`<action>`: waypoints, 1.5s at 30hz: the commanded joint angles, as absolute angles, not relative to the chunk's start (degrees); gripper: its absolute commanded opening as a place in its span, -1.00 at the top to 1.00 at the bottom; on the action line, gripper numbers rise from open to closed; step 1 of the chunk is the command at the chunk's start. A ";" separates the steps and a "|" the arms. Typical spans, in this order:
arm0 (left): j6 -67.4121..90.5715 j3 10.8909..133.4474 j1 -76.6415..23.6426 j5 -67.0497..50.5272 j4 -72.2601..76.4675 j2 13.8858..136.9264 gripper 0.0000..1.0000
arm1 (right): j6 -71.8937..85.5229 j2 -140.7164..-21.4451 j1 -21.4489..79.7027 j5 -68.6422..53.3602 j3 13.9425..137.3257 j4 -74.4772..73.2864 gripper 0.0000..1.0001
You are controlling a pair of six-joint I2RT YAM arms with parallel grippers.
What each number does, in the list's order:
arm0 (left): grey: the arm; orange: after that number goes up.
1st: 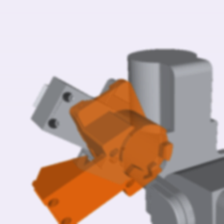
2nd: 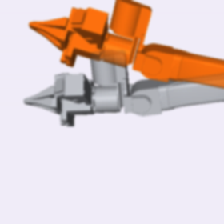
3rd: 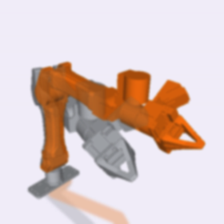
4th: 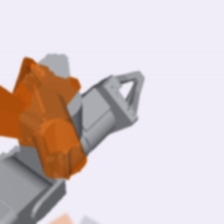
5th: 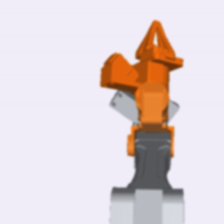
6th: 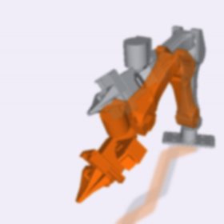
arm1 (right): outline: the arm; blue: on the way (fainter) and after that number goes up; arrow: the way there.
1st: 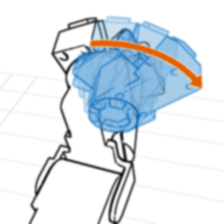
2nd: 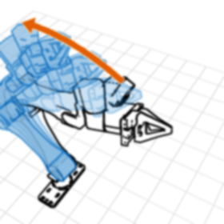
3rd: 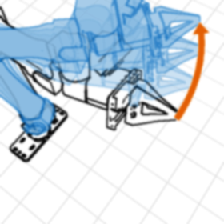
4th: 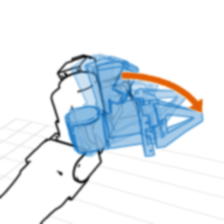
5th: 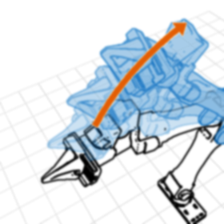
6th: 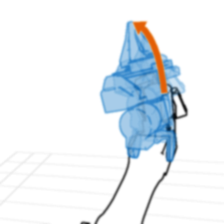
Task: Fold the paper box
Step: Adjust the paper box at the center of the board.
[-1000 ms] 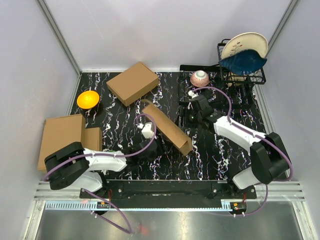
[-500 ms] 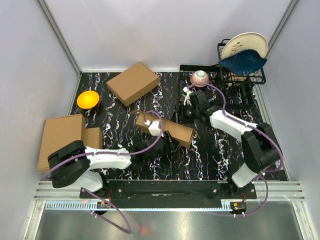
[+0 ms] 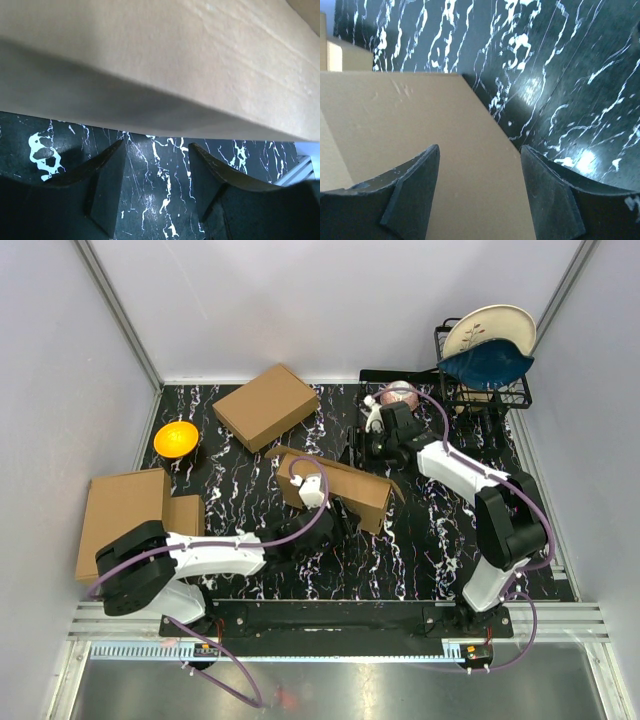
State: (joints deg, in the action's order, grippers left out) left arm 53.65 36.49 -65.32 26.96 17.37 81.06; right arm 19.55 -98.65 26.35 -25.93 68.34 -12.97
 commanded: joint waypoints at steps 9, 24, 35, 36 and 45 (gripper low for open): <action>50.54 39.46 -65.48 31.99 15.12 77.17 -0.12 | 18.02 -99.06 24.43 -20.31 73.83 -16.87 -0.47; 46.50 36.12 -65.57 39.46 0.10 56.61 -0.15 | 18.90 -79.56 21.97 8.78 79.81 -29.44 -0.64; 27.88 41.13 -61.99 47.83 -9.13 39.21 -0.57 | 14.24 -60.22 21.97 -3.16 74.36 -42.97 -0.65; 25.86 42.70 -60.22 46.68 -11.23 38.50 -0.61 | 14.24 -57.42 21.97 -3.77 73.66 -43.50 -0.65; 15.57 47.72 -32.01 14.53 -16.26 40.25 -0.64 | 15.47 -48.44 22.06 -8.78 69.26 -48.69 -0.61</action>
